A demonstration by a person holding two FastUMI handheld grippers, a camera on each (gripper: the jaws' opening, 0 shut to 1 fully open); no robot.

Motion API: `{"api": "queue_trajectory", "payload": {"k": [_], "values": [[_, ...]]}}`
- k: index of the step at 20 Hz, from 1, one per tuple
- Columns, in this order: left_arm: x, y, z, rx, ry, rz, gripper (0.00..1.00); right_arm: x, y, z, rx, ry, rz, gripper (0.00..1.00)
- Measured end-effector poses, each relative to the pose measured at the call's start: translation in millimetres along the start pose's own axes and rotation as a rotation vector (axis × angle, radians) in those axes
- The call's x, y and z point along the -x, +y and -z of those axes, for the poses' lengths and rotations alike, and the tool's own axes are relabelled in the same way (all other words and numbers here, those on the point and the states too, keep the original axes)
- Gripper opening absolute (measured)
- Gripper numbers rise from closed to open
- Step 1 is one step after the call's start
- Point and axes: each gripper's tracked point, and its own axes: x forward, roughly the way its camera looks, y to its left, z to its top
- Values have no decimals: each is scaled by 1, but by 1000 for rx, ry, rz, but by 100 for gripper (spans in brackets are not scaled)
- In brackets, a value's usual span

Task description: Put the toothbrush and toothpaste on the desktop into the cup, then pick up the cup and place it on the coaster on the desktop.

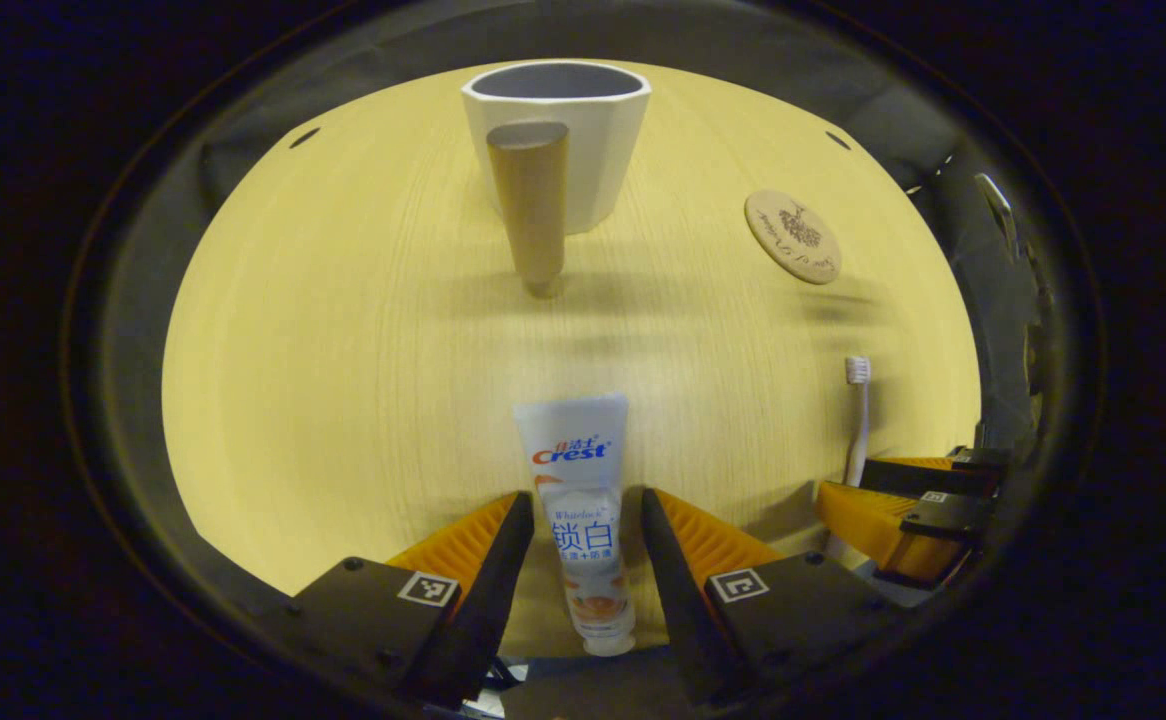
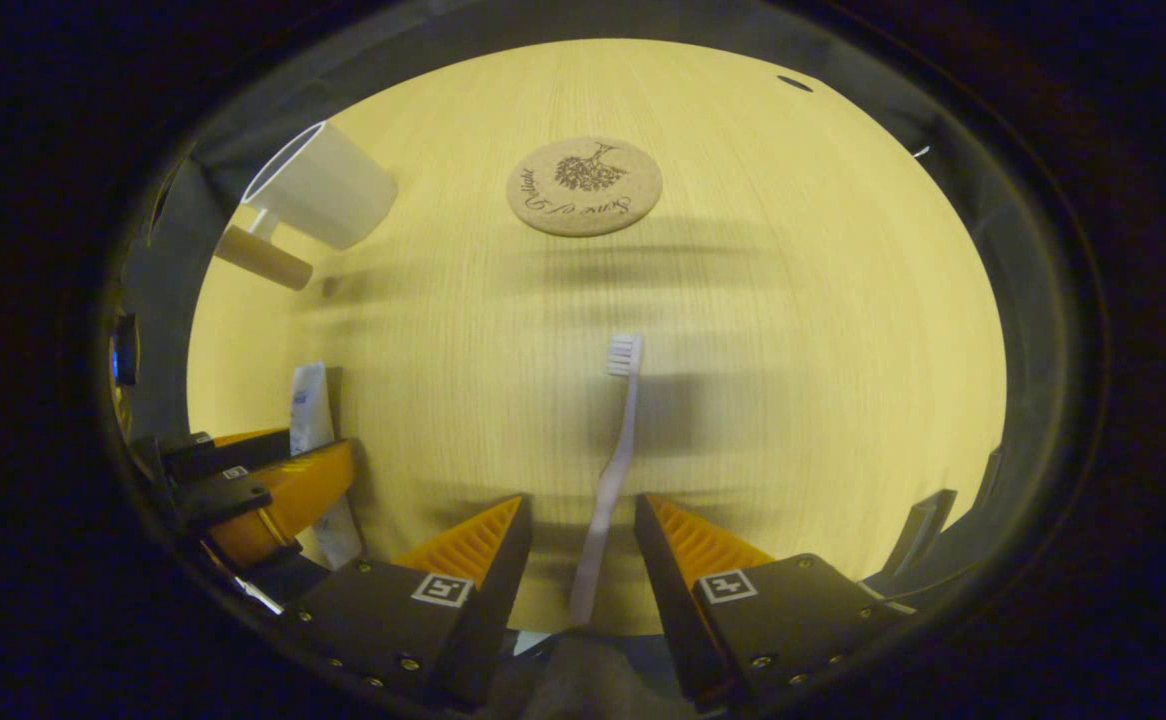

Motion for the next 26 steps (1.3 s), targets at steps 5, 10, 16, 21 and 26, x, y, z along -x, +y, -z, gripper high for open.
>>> {"api": "queue_trajectory", "payload": {"k": [5, 10, 16, 21, 26], "values": [[-2, 2, 0, -13, 8, -15, 52, -1, -6, -2, -38, 6, 23, 32], [-2, 4, 2, -13, 10, -21, 43, 1, -7, -1, -46, 15, -20, 18], [-1, 5, 2, -11, -10, -16, 36, 0, -4, 3, -92, 11, -78, 9], [0, 4, 1, 26, -64, 8, 27, 1, -4, 2, -119, -14, -139, 9], [11, 7, -3, 55, -154, 23, 27, 11, -2, -1, -137, -74, -176, 4]]}}
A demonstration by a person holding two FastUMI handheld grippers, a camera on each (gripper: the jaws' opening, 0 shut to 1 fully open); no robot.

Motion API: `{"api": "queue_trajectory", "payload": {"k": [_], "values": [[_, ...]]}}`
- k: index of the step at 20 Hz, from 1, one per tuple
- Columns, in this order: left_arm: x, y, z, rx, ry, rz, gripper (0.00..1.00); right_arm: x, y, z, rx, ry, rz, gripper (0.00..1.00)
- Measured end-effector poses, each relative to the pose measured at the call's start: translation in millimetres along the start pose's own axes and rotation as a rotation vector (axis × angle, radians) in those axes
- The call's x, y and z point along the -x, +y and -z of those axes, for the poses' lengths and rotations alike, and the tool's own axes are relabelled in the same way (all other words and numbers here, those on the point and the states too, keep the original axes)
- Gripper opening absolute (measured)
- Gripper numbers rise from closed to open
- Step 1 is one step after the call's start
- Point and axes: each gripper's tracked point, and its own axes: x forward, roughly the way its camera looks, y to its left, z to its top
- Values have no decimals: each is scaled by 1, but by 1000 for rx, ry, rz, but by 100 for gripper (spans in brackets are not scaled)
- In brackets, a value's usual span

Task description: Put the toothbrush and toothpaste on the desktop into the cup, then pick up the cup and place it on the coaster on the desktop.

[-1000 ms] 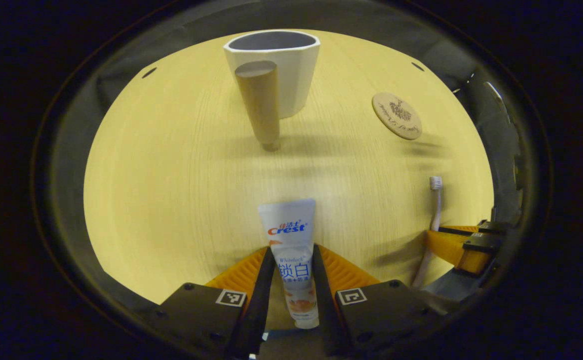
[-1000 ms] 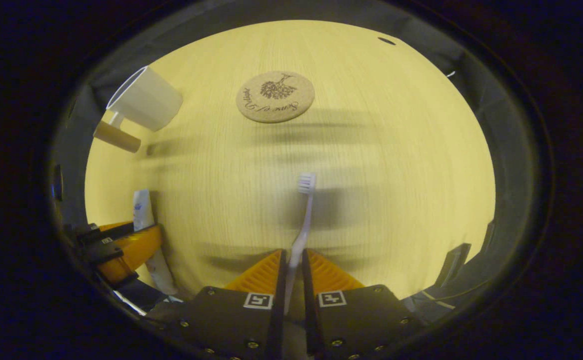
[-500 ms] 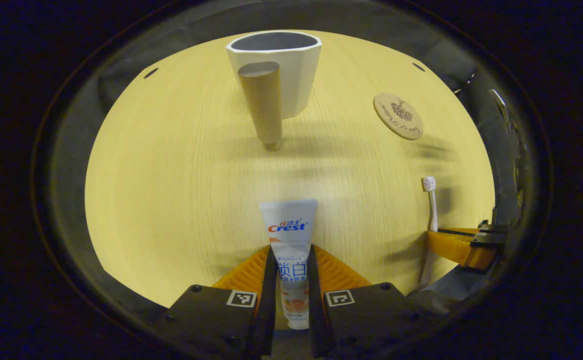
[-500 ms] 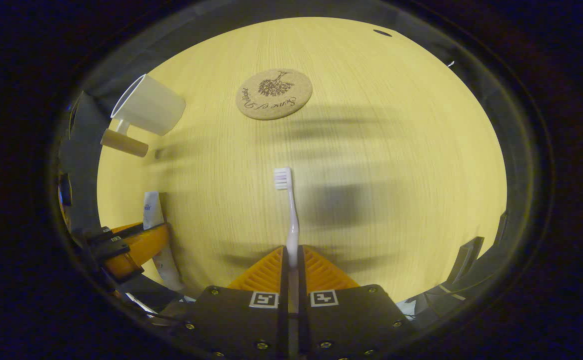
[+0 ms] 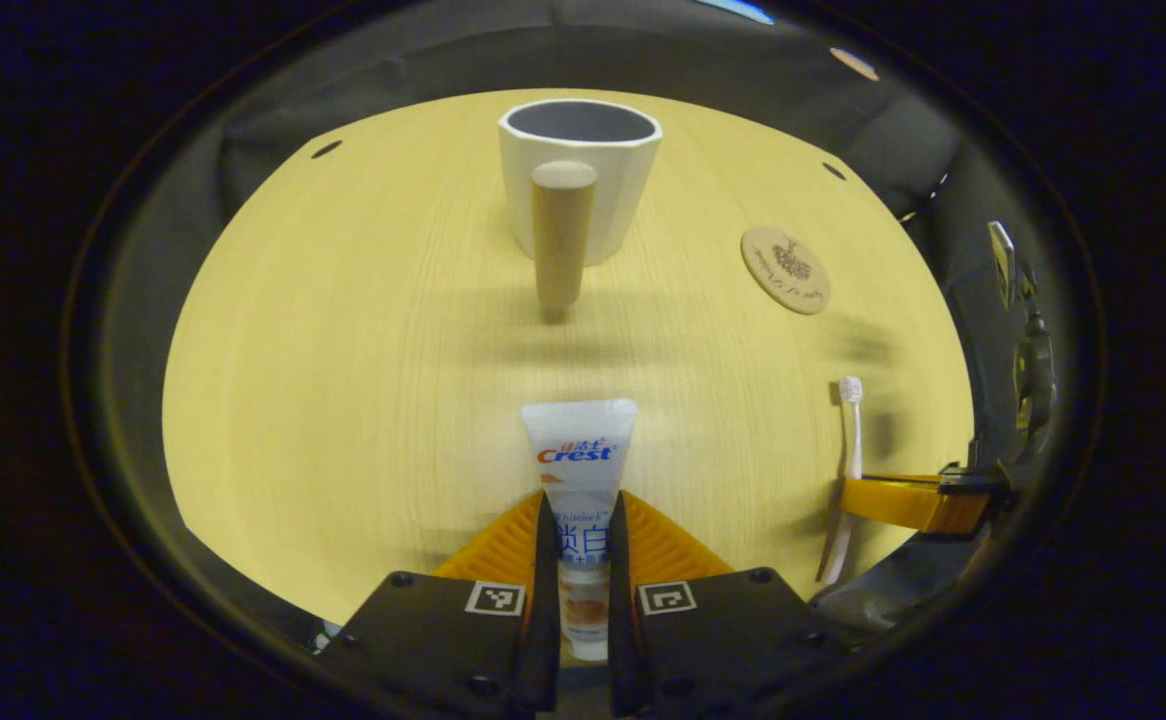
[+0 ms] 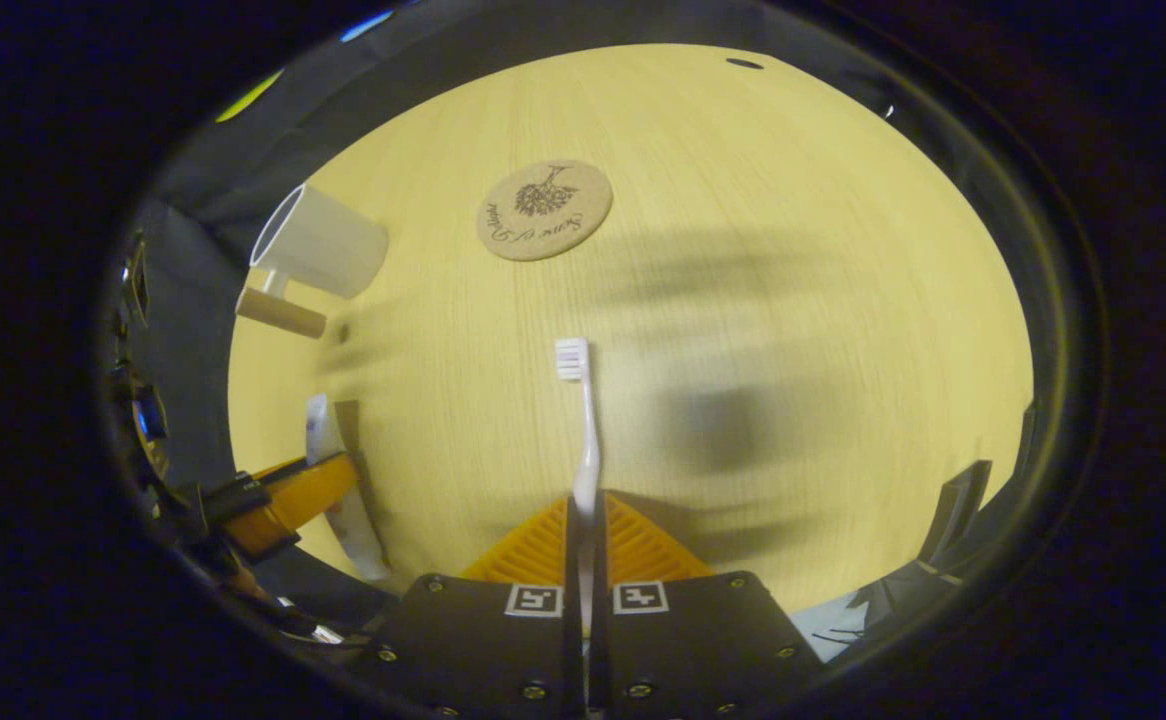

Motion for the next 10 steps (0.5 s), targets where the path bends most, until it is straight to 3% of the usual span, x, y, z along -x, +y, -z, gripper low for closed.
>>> {"api": "queue_trajectory", "payload": {"k": [10], "values": [[59, 26, -46, 96, -273, -21, 27, 59, 20, -46, 105, -261, -36, 4]]}}
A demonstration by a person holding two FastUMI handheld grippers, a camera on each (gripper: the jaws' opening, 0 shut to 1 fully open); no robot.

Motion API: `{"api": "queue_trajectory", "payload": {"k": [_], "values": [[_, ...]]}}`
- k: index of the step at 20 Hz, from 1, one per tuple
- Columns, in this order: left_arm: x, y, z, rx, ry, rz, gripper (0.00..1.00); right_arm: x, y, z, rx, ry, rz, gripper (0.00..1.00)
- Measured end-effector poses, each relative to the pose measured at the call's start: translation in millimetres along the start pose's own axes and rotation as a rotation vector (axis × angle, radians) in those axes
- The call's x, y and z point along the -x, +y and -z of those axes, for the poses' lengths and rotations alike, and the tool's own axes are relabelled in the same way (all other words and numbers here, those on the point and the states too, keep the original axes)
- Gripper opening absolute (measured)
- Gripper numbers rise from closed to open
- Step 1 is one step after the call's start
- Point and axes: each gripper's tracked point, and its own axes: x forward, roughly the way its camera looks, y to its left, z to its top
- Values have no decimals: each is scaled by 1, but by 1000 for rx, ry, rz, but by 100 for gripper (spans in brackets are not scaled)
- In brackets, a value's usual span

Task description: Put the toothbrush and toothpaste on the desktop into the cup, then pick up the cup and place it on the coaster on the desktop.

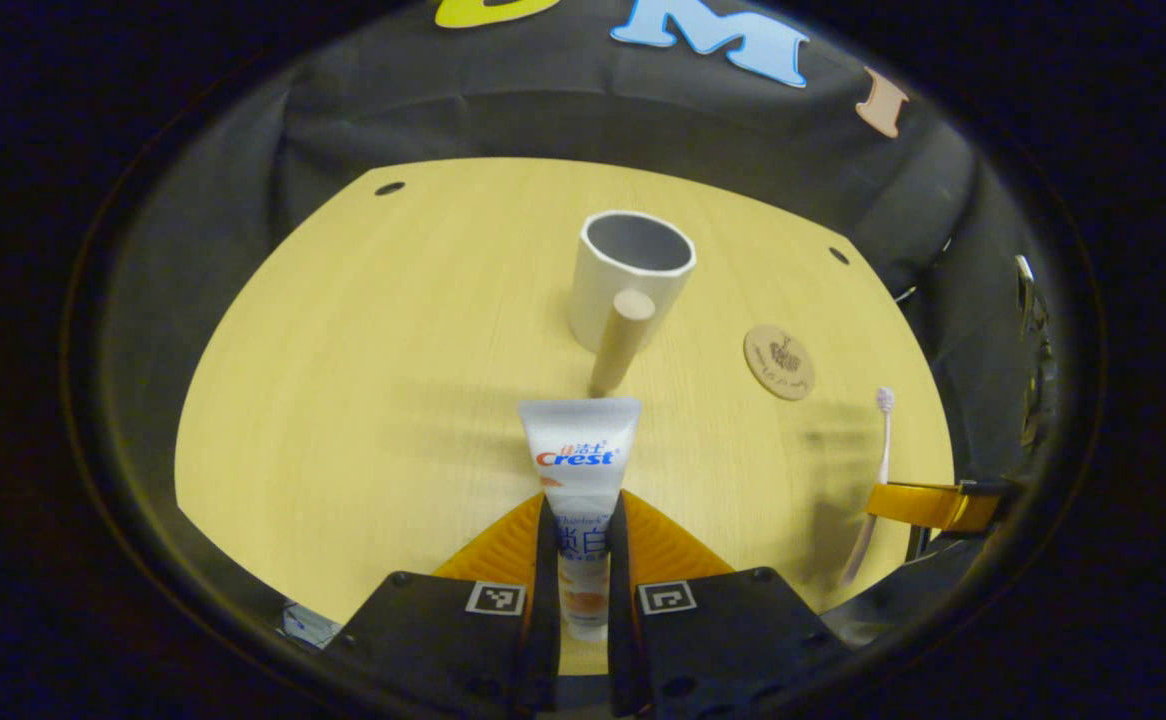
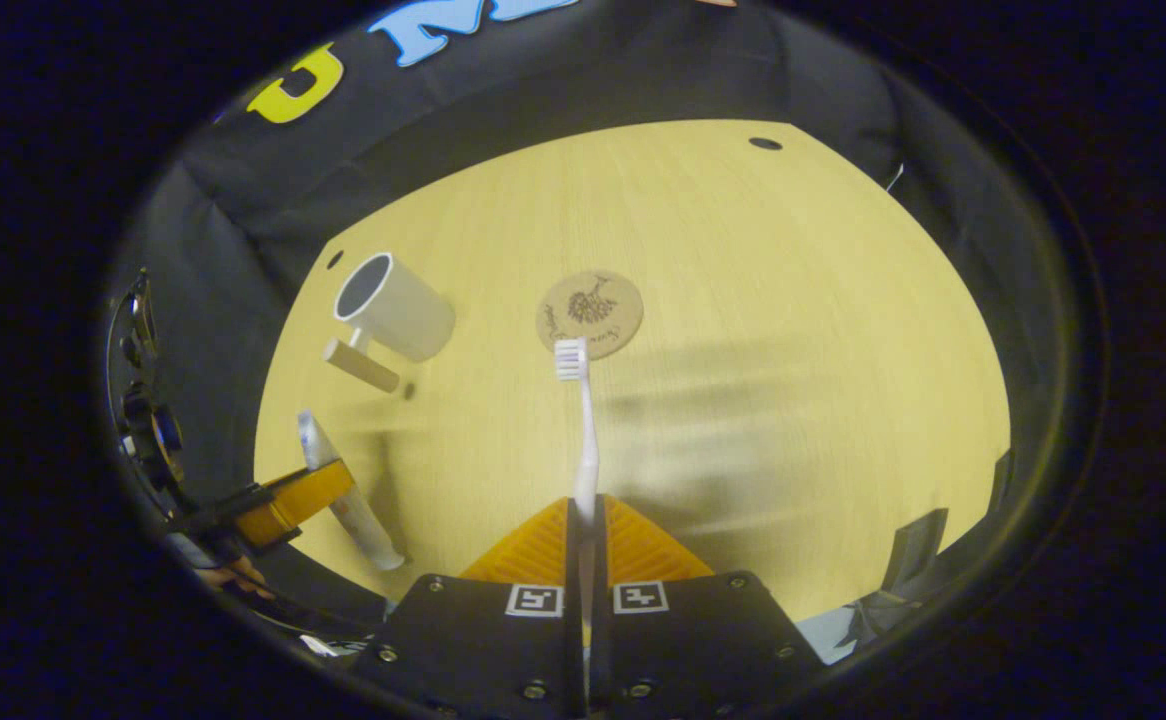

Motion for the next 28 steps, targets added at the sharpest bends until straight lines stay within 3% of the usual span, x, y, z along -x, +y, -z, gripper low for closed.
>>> {"api": "queue_trajectory", "payload": {"k": [13, 17, 24, 28], "values": [[52, 26, -128, 49, -446, 23, 26, 37, 33, -41, 94, -241, -87, 4], [53, 18, -157, 82, -528, 76, 27, 44, 37, -49, 85, -283, -111, 4], [57, -11, -228, 110, -720, 194, 26, 52, 25, -58, 50, -321, -74, 4], [35, -32, -246, 81, -722, 239, 26, 54, 18, -57, 30, -326, -42, 4]]}}
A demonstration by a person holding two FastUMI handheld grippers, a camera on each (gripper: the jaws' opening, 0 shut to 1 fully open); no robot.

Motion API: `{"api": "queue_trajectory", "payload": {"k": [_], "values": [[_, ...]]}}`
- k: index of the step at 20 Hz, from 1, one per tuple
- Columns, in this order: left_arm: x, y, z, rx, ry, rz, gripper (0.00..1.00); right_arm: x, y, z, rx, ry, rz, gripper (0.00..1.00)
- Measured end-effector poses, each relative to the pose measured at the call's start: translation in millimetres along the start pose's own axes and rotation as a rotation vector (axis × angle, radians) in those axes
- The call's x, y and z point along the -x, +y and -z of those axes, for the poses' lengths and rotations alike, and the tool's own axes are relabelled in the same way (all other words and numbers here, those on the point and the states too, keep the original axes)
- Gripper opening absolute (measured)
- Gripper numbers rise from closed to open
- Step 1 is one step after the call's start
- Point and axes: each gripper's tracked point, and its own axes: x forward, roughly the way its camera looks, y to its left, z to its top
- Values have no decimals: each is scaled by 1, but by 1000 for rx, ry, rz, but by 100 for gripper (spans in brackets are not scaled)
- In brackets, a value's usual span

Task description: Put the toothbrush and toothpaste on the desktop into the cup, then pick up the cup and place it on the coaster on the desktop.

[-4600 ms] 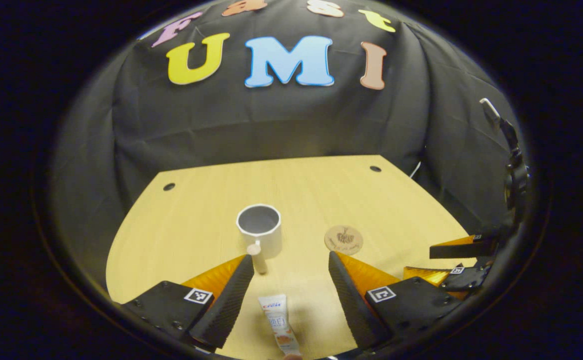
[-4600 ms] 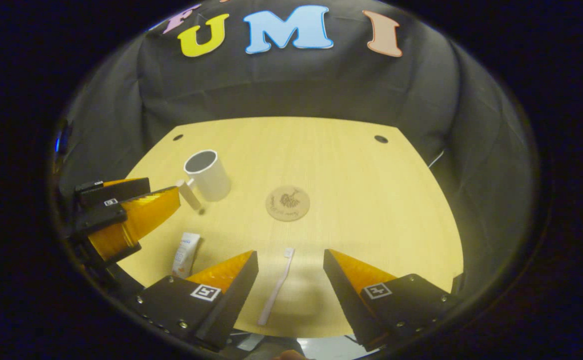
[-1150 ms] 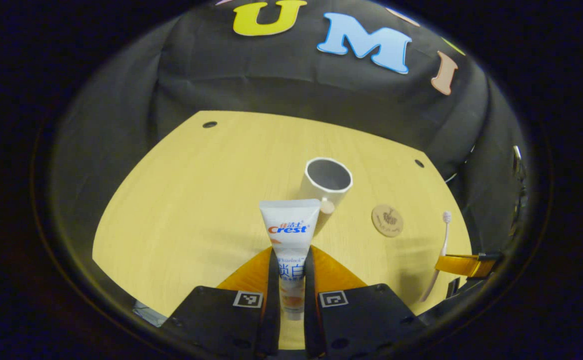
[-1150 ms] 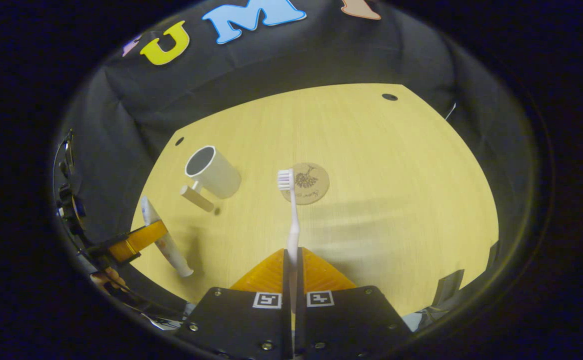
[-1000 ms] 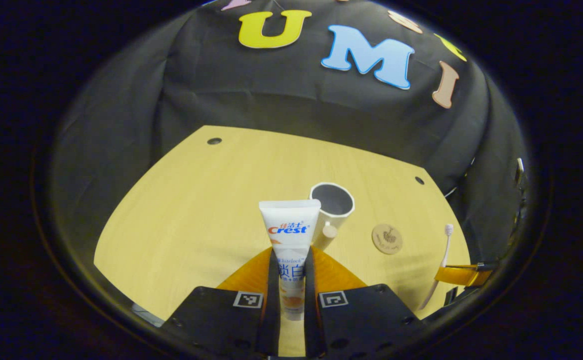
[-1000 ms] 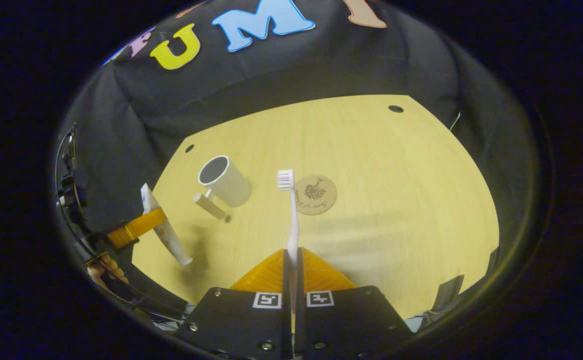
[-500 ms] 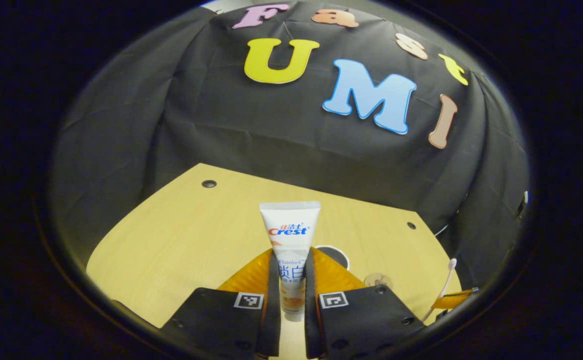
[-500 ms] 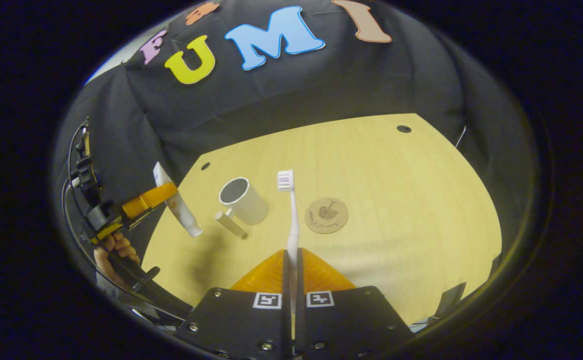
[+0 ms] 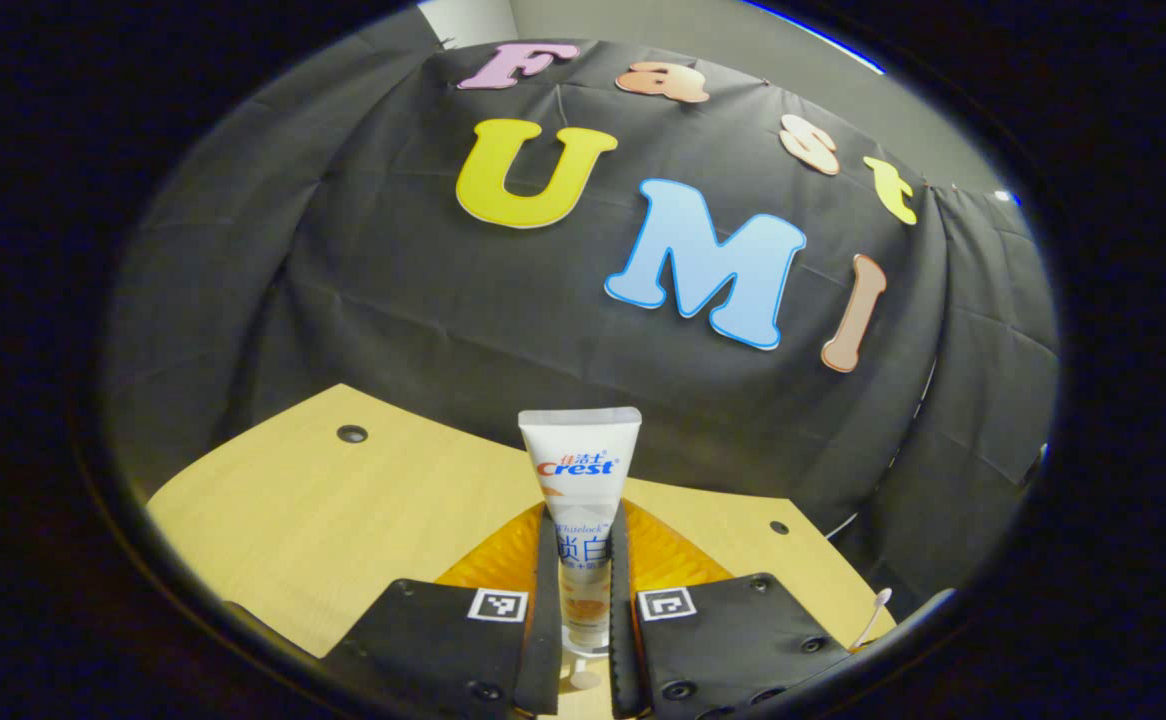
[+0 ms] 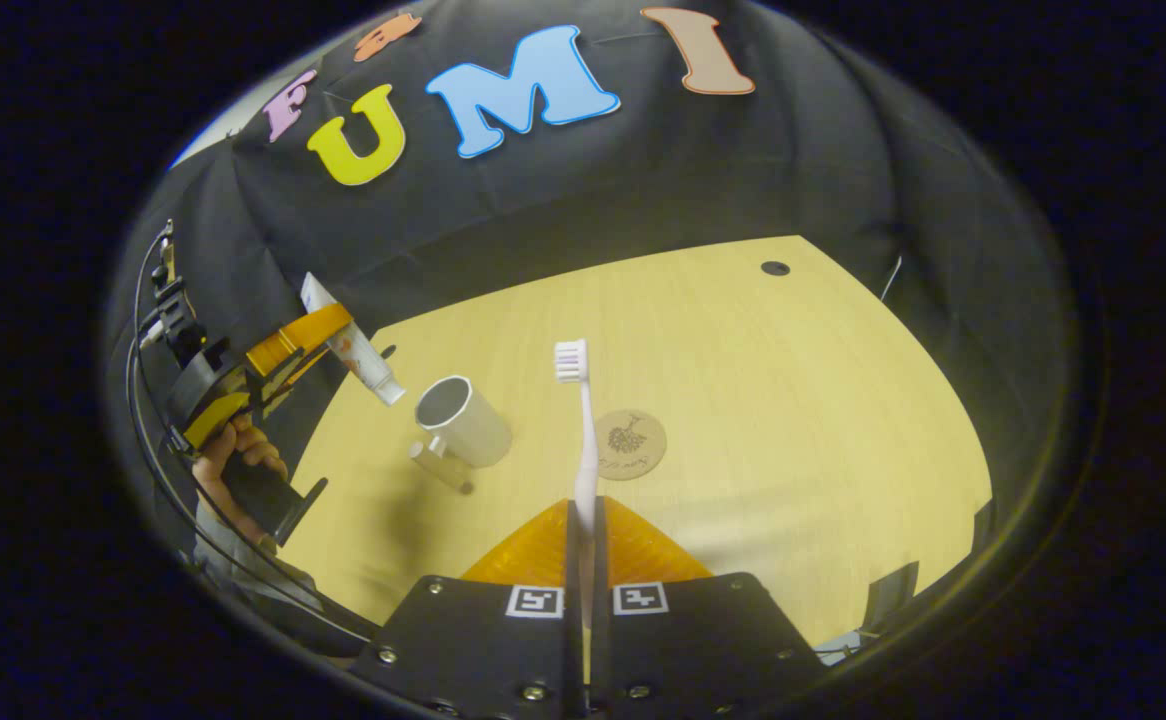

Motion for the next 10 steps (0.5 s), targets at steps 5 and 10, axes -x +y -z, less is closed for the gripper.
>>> {"api": "queue_trajectory", "payload": {"k": [5, 10], "values": [[-28, -3, 26, -3, 60, 26, 27, 1, -3, -1, -17, -7, 16, 4], [-44, 0, 56, -60, 118, 15, 26, 1, -3, -2, -23, -7, 20, 4]]}}
